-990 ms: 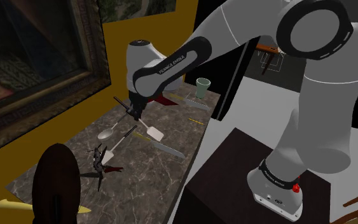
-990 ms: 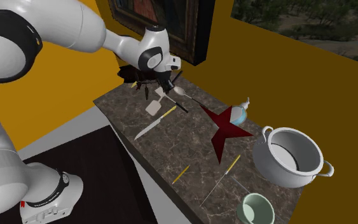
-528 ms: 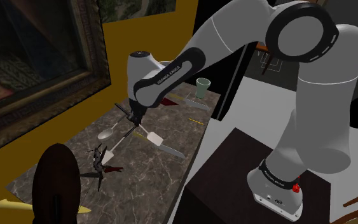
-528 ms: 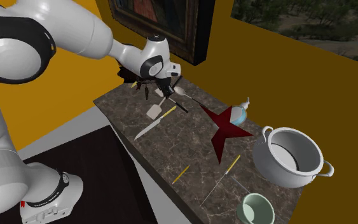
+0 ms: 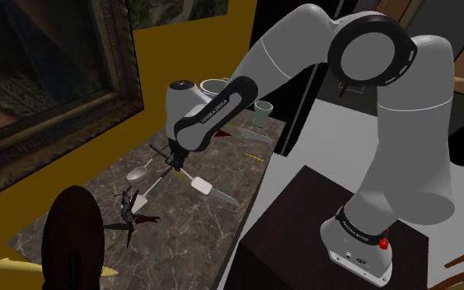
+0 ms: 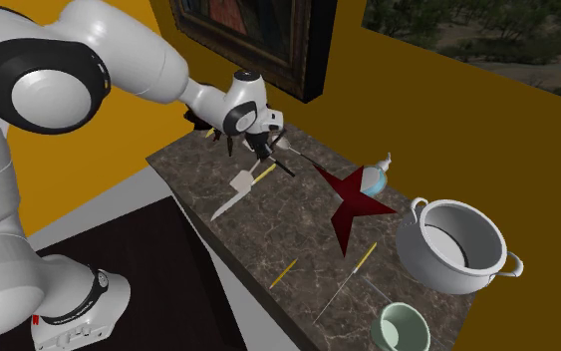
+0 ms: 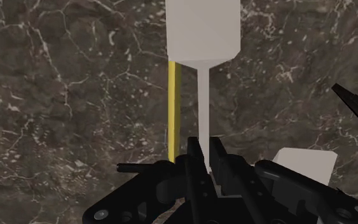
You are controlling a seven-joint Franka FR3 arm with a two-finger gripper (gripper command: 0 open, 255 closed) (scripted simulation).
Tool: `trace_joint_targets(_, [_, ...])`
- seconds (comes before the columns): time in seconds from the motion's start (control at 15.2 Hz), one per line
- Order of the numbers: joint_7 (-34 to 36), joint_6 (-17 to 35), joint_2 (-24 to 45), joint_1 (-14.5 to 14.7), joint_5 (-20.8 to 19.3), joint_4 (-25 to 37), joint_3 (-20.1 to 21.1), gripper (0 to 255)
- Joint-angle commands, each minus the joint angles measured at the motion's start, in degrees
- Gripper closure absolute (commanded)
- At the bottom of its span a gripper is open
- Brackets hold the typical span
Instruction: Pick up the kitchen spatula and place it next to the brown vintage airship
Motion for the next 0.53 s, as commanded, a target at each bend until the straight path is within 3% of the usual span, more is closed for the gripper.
trace_joint_targets(0.0, [0.1, 1.3, 1.3, 0.1, -0.1, 0.1, -0.1, 255])
trace_joint_targets(0.46, [0.3, 4.9, 5.9, 0.2, -0.3, 1.0, -0.3, 255])
